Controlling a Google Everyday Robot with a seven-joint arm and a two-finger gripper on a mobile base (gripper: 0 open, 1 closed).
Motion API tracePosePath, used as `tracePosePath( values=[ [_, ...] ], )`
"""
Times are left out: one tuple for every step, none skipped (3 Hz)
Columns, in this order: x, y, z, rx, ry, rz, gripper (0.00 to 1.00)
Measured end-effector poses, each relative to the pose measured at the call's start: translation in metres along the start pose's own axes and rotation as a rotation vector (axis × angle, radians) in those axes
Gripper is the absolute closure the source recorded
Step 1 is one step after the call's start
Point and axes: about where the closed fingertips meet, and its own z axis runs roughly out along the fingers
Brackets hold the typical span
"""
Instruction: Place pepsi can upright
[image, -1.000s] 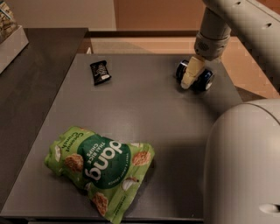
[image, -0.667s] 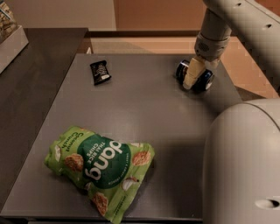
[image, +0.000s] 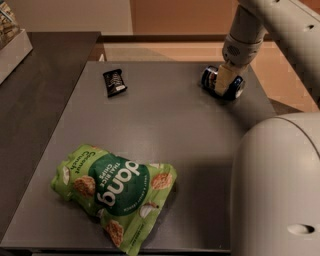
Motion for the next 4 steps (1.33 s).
tracePosePath(
  values=[
    [-0.005, 0.005, -0.015, 0.031, -0.004, -0.070, 0.87],
    [-0.006, 0.013, -0.037, 0.118, 0.012, -0.211, 1.00],
    [0.001, 0.022, -0.059, 0.241, 0.038, -0.408, 1.00],
    [0.009, 0.035, -0.074, 0.368, 0.045, -0.654, 1.00]
  ],
)
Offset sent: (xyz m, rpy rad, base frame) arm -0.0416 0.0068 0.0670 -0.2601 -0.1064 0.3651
